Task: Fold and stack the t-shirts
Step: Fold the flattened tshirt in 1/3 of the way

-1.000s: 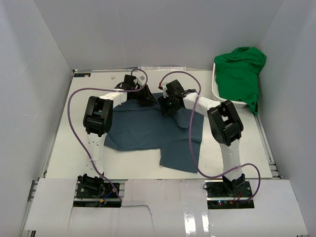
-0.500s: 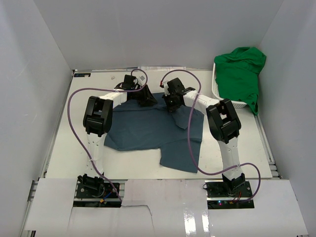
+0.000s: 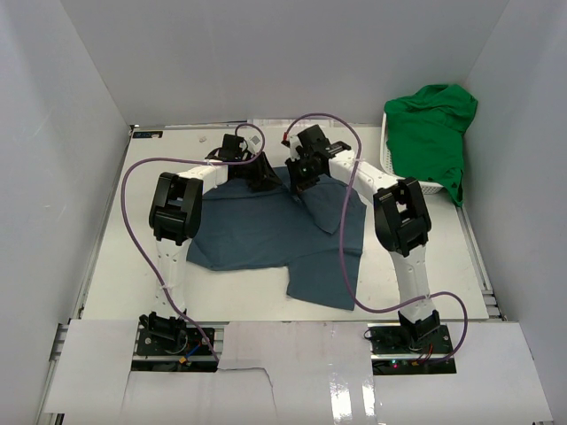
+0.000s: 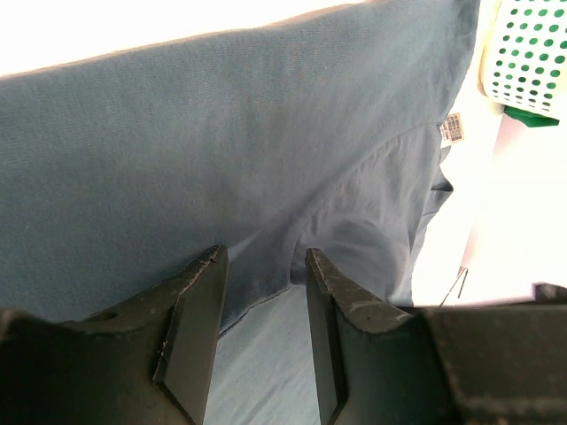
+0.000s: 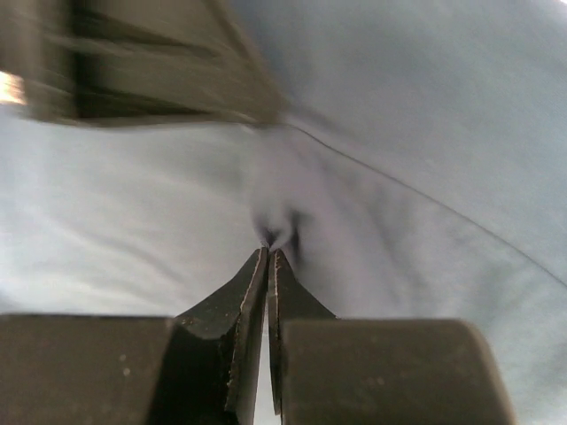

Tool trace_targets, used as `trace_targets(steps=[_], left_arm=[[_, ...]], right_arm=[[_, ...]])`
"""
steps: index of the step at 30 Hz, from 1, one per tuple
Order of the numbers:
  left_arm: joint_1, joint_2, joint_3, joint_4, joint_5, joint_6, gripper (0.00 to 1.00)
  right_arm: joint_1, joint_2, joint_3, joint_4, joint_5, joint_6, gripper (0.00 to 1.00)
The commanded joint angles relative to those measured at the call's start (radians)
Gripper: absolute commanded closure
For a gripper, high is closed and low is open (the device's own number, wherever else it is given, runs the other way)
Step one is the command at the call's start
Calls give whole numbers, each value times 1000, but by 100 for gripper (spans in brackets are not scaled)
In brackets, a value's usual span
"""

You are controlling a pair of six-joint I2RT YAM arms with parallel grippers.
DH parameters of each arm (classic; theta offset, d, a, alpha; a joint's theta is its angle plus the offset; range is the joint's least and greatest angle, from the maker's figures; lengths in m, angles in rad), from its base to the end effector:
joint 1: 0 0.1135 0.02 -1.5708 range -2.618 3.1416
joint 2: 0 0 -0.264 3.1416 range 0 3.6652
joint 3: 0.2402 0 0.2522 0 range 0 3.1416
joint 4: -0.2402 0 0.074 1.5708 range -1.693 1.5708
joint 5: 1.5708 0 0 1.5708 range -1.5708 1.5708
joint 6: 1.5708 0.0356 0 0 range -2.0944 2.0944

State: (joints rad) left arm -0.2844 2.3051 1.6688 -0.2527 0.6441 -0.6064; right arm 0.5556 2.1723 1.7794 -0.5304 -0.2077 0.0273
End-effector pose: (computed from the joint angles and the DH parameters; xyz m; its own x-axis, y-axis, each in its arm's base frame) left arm 0.4683 -0.1592 0.1326 -0.9472 -0.1979 -0.2521 0.0581 0.6676 -0.7423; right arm 0.4076 0.2617 0.2060 -0.6943 -0.3996 -0.5985 -0.6031 0.7769 0.1809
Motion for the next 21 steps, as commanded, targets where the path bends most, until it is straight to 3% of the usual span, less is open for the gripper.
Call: trace_targets(steps=[1, 4, 9, 11, 13, 14, 18, 21], left_arm=[[-4, -49, -21, -46, -24, 28, 48], [-4, -47, -20, -53, -29, 30, 48], [-6, -46, -21, -56, -32, 31, 48], [-4, -46, -21, -54, -34, 30, 48], [-4, -47, -21, -56, -32, 30, 48], [-4, -46, -21, -56, -32, 28, 48], [-4, -49, -24, -54, -31, 28, 48], [-4, -49, -24, -54, -34, 30, 48]], right_arm=[[-5, 47, 126, -126, -152, 49, 92], [-3, 83, 184, -213, -245, 66, 92], [-6, 101, 137, -224, -401, 98, 92], [-8, 115, 112, -224, -498, 106, 85], [-8, 138, 98, -232, -585, 103, 68], [-10, 144, 98, -238, -584, 102, 65], [-13, 92, 61, -224, -530, 92, 26], [-14, 6, 22, -220, -408, 82, 23]])
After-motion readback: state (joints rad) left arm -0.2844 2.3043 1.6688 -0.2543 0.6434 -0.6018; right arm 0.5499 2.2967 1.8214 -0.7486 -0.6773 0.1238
